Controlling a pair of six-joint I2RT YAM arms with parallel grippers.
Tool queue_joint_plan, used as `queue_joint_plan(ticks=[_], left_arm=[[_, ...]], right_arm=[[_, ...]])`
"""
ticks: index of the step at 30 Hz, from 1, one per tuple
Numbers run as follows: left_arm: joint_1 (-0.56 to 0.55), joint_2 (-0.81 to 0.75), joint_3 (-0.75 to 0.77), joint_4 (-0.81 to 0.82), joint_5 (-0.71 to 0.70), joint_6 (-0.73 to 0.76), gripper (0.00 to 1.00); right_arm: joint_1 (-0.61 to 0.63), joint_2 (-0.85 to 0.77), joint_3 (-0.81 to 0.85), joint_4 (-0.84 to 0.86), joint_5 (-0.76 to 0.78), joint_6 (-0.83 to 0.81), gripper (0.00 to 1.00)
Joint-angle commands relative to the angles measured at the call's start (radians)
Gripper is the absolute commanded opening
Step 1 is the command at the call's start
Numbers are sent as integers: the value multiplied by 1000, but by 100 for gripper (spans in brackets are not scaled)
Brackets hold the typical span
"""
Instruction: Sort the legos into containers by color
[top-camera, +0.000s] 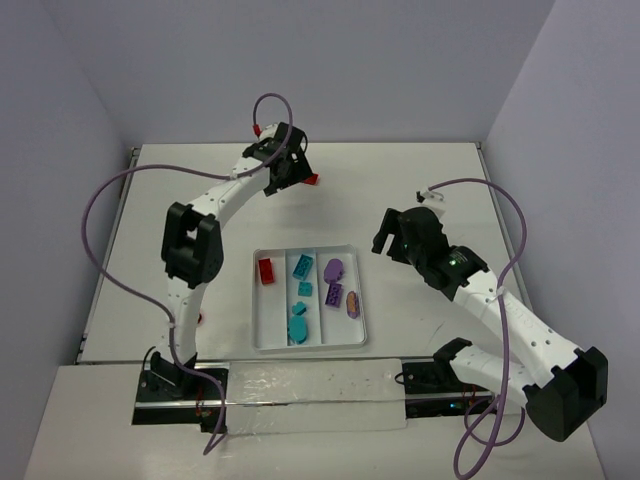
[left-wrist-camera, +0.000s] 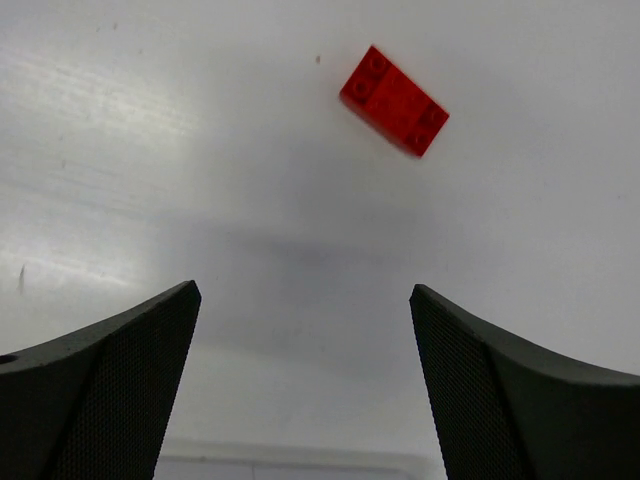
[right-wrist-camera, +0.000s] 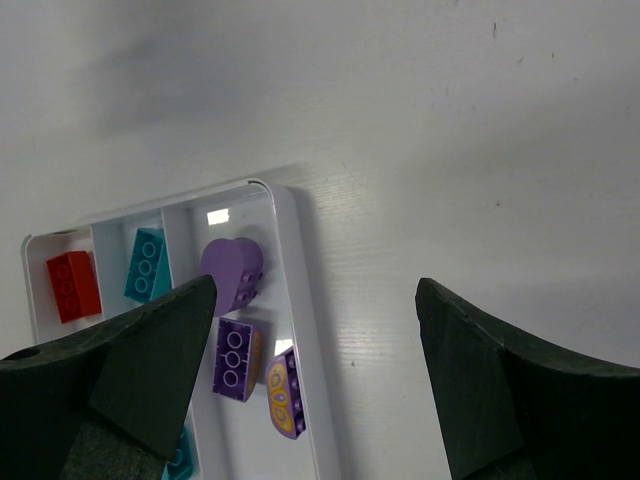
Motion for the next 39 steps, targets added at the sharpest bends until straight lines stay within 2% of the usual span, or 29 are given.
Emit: queue_joint_plan(ticks=[1,4,8,13,18,25,31,39], left_arm=[[13,102,170,-16,12,55,95],[29,124,201,25,27,42,96],[31,156,199,105,18,-53,97],[31,266,294,102,22,-163,99],[31,295,245,179,15,-324,99],[25,357,260,163,-12,-456,99],[22,401,311,140,-13,-516,99],[26,422,317,199,37,-548,91]], right_arm=[[3,-6,61,-24,46,-9,88],[1,-9,70,-26,48,-13,88],[1,5,86,-37,43,-14,89],[1,-1,87,-44,38,-10,89],[1,-15,91,-62,37,-6,89],[1,-36,57,-64,18,10,89],[1,-32,68,-61,16,1,89],[1,-26,64,-56,13,-7,89]])
